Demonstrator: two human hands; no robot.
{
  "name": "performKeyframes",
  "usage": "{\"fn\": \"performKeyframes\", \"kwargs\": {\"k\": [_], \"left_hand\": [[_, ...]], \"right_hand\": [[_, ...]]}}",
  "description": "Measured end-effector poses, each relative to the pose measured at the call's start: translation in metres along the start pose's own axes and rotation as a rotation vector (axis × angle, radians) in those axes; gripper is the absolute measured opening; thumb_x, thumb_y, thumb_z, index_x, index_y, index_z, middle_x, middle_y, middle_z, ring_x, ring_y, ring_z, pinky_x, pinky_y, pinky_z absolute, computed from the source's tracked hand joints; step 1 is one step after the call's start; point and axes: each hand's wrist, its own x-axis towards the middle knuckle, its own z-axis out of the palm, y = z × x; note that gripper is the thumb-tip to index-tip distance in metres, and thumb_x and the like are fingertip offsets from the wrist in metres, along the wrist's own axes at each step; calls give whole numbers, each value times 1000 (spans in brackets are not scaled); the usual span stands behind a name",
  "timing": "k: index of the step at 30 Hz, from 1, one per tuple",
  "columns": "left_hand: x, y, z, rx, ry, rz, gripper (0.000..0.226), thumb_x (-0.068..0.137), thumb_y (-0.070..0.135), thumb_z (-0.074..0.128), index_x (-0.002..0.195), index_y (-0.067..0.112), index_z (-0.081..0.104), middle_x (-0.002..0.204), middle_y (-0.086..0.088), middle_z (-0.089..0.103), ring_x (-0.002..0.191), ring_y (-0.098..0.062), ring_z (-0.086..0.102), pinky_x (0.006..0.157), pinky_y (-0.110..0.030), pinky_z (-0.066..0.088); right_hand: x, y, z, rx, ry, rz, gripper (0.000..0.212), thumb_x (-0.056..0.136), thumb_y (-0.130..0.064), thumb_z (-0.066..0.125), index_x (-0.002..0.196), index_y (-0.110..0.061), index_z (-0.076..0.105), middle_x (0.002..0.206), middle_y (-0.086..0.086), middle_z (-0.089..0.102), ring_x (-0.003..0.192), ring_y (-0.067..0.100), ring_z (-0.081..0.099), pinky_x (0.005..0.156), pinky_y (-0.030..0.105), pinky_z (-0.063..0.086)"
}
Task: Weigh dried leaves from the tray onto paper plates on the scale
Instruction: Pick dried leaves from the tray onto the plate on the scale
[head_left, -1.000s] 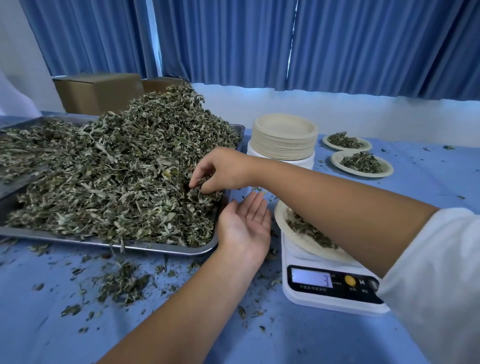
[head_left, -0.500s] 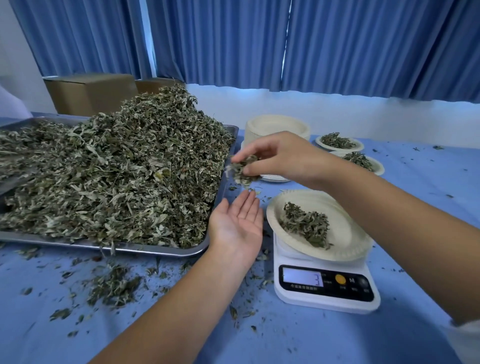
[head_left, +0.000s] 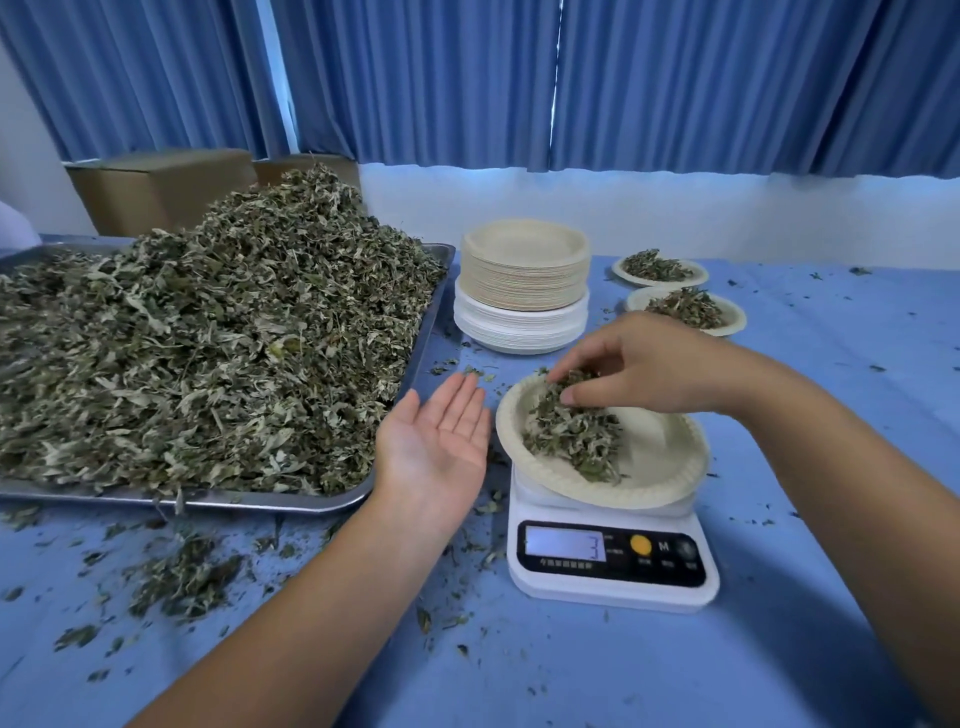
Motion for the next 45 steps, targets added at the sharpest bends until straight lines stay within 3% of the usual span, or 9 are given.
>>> {"fn": "performKeyframes", "kwargs": {"k": [5, 9, 13, 16, 23, 30, 36, 42, 45], "left_hand": [[1, 0, 0, 21, 4, 8, 49, 103, 33, 28, 122, -4, 54, 131, -17, 55, 128, -27, 47, 107, -38, 36], [1, 0, 0, 40, 4, 12, 49, 103, 33, 28, 124, -4, 53, 131, -17, 55, 128, -27, 48, 106, -37, 37], [1, 0, -1, 50, -1, 16, 50, 103, 33, 28, 127, -4, 51, 133, -17, 54, 129, -27, 46, 108, -38, 35], [2, 0, -1, 53, -1, 18, 50, 103, 33, 28, 127, -4, 51, 132, -17, 55, 129, -27, 47, 109, -38, 35], [2, -1, -1, 43, 1, 19, 49, 103, 33, 29, 125, -5, 52, 131, -17, 56, 128, -28, 47, 109, -39, 35], [0, -1, 0, 48, -3, 18, 49, 103, 33, 29, 125, -4, 52, 131, -17, 56, 128, -27, 47, 109, -38, 35], [0, -1, -1, 46, -5, 13, 48, 103, 32, 29, 122, -5, 53, 130, -17, 56, 128, -28, 48, 110, -39, 35], [2, -1, -2, 31, -3, -5, 48, 103, 32, 29, 114, -5, 56, 129, -17, 57, 128, -28, 48, 108, -38, 36], [3, -2, -3, 28, 2, -13, 48, 103, 33, 29, 111, -5, 57, 127, -17, 57, 127, -28, 48, 109, -39, 36]], "right_hand": [[-7, 3, -11, -70, -10, 82, 17, 86, -43, 64, 96, -34, 76, 90, -21, 72, 88, -5, 63, 84, 20, 49], [-5, 3, -10, -84, 154, -15, 12, 88, -28, 66, 95, -32, 75, 86, -24, 68, 86, -6, 61, 73, 11, 47], [0, 0, 6, -112, 7, -33, 14, 86, -19, 68, 92, -28, 76, 77, -25, 67, 81, -10, 60, 71, 8, 46], [0, 1, 10, -105, -50, -35, 13, 86, -19, 68, 93, -26, 76, 81, -23, 68, 83, -11, 60, 73, 8, 46], [-2, -3, 2, -32, 128, -61, 9, 88, -27, 65, 92, -31, 73, 89, -18, 70, 87, -4, 62, 74, 9, 44], [1, -3, 10, 34, 159, -65, 11, 89, -20, 64, 95, -22, 74, 85, -18, 70, 84, -11, 60, 69, -2, 39], [1, -4, 11, 68, 176, -80, 12, 89, -19, 64, 93, -23, 74, 84, -17, 70, 84, -11, 60, 74, -2, 40], [2, -10, 17, 114, 166, -104, 11, 89, -16, 65, 93, -18, 74, 80, -14, 69, 65, -15, 56, 62, 0, 38], [7, -16, 21, 90, 164, -111, 11, 89, -17, 65, 94, -18, 75, 87, -10, 72, 76, -8, 61, 69, 3, 42]]}}
